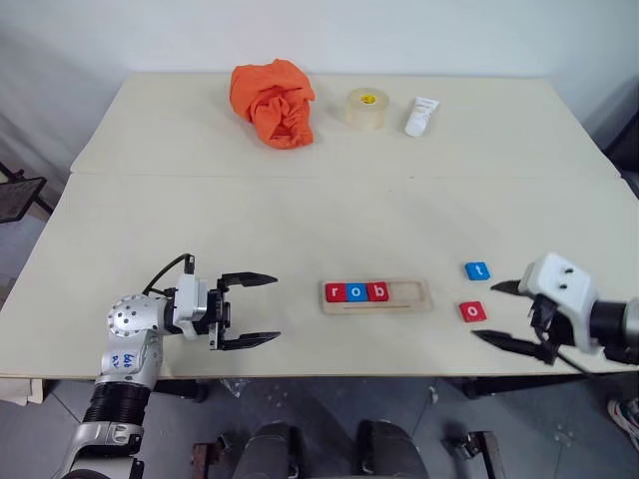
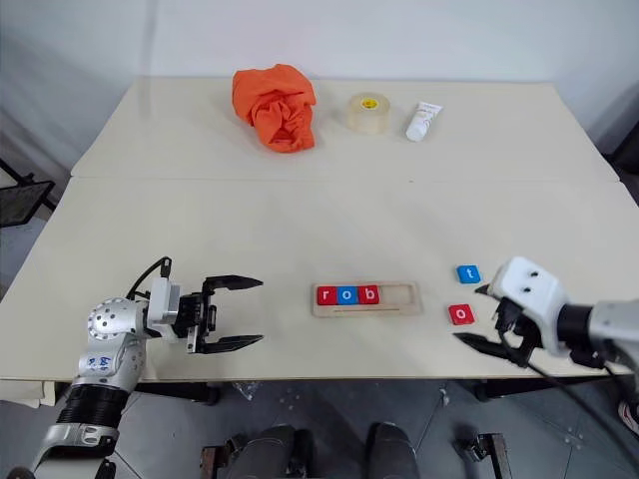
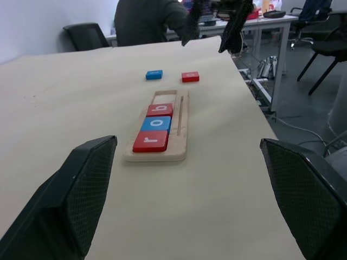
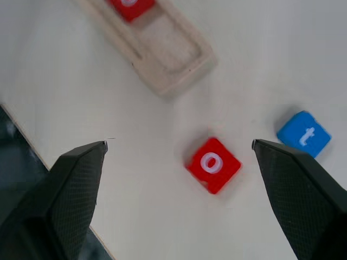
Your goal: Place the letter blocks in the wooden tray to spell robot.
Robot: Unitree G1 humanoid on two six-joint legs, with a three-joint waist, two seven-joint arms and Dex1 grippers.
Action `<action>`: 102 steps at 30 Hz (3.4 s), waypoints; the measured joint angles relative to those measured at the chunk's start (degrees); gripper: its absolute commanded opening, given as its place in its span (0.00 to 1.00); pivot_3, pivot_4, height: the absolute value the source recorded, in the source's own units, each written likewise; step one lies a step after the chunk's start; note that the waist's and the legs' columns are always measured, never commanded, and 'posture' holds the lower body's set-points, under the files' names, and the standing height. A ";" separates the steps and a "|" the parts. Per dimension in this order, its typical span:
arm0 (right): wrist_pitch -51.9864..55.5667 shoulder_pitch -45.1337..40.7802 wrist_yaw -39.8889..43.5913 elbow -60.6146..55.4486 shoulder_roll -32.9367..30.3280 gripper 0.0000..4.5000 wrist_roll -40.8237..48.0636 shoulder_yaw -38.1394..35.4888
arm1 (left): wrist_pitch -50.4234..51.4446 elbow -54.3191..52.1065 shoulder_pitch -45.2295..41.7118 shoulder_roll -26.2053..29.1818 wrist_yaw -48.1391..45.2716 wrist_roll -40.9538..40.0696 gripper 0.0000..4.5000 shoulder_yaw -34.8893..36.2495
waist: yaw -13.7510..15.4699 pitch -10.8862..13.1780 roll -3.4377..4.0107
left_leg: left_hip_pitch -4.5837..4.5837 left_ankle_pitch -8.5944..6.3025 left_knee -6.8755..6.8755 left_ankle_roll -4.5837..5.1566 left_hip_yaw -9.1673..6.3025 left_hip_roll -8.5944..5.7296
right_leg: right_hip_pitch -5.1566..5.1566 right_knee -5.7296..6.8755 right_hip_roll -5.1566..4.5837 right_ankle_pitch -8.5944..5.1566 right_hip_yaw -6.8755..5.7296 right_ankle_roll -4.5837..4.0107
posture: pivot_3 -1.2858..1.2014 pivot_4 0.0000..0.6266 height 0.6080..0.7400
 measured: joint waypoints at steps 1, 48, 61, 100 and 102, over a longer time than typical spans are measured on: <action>-2.72 -2.28 1.89 3.29 -1.03 1.00 -1.31 1.94 | 0.00 -0.10 0.03 -0.23 0.05 0.00 1.00 -0.12 | 0.03 0.00 0.00 | 0.00 0.00 -0.01 0.00 -0.01 0.01 | -0.01 -0.01 0.01 0.00 -0.02 0.00 | 0.52 0.24 1.00; -10.06 -34.43 19.00 23.10 5.10 0.32 -15.91 26.87 | 1.03 -8.20 7.35 -0.43 6.78 0.15 1.00 0.62 | 0.06 0.03 0.07 | -0.09 -0.02 0.29 -0.01 -0.14 0.05 | 0.04 0.10 -0.06 0.00 -0.12 0.00 | 0.52 0.24 1.00; -3.42 -42.39 16.79 21.32 14.59 0.32 -18.90 35.52 | -0.87 -5.14 5.38 -1.66 5.83 0.79 1.00 0.06 | 0.05 0.03 0.07 | -0.20 -0.03 0.32 -0.02 -0.14 0.02 | -0.09 0.19 -0.05 0.00 -0.14 0.00 | 0.52 0.24 1.00; -4.17 -41.38 17.83 19.91 17.00 0.96 -20.96 37.41 | -1.48 -6.89 6.00 -3.01 8.87 1.31 1.00 -0.68 | 0.17 0.04 0.07 | -0.21 -0.03 0.33 -0.02 -0.16 0.02 | -0.09 0.21 -0.05 0.00 -0.14 0.00 | 0.52 0.24 1.00; -3.04 -39.75 17.41 18.98 15.65 0.86 -20.16 35.81 | -1.49 -6.78 5.77 -3.17 8.88 1.36 1.00 -1.02 | 0.10 0.04 0.07 | -0.21 -0.03 0.32 -0.02 -0.15 0.02 | -0.09 0.20 -0.05 0.00 -0.14 0.00 | 0.52 0.24 1.00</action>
